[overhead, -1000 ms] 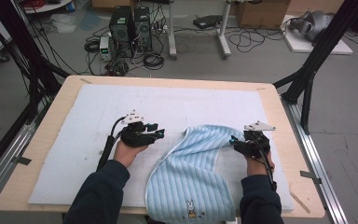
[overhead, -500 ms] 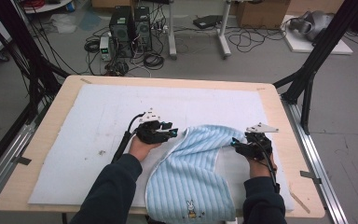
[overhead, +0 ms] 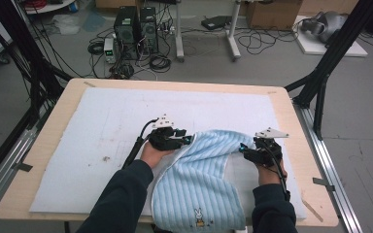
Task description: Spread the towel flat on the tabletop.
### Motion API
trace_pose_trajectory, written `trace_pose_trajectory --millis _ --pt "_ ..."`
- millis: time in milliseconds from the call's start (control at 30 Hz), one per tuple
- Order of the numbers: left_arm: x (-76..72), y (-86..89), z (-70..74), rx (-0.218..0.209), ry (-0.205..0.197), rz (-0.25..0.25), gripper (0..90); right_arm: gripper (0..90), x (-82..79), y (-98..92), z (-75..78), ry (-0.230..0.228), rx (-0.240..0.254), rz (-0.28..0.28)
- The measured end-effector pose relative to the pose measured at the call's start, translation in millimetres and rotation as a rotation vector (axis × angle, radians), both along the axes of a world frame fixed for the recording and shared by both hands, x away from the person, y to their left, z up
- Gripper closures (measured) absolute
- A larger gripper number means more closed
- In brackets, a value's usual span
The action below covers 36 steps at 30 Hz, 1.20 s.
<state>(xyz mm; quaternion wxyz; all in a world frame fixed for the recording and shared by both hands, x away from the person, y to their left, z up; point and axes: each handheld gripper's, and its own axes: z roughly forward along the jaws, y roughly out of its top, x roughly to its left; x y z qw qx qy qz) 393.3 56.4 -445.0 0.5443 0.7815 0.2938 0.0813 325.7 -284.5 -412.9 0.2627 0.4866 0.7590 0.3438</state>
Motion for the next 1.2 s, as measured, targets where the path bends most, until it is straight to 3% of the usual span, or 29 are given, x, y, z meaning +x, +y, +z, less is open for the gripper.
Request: trace_pose_trajectory --millis 300,500,700,867,1200 --pt "2.2 -12.0 0.1 0.017 0.003 -0.018 63.1 42.1 -1.2 1.4 0.2 -0.002 0.003 0.006" --pt "0.9 -13.3 -0.5 0.044 -0.022 -0.043 87.7 41.9 -2.2 -1.2 -0.2 -0.001 0.004 -0.002" --pt "2.3 -7.7 1.5 0.05 -0.014 -0.008 88.9 41.7 -1.5 1.4 0.4 -0.004 0.005 0.003" --pt "3.8 6.5 5.3 0.061 -0.016 0.04 89.1 41.7 -1.3 4.1 0.3 -0.003 0.008 0.006" --pt "9.4 65.2 13.0 0.092 -0.02 0.197 89.1 41.9 1.5 14.4 -0.2 0.002 0.011 0.027"
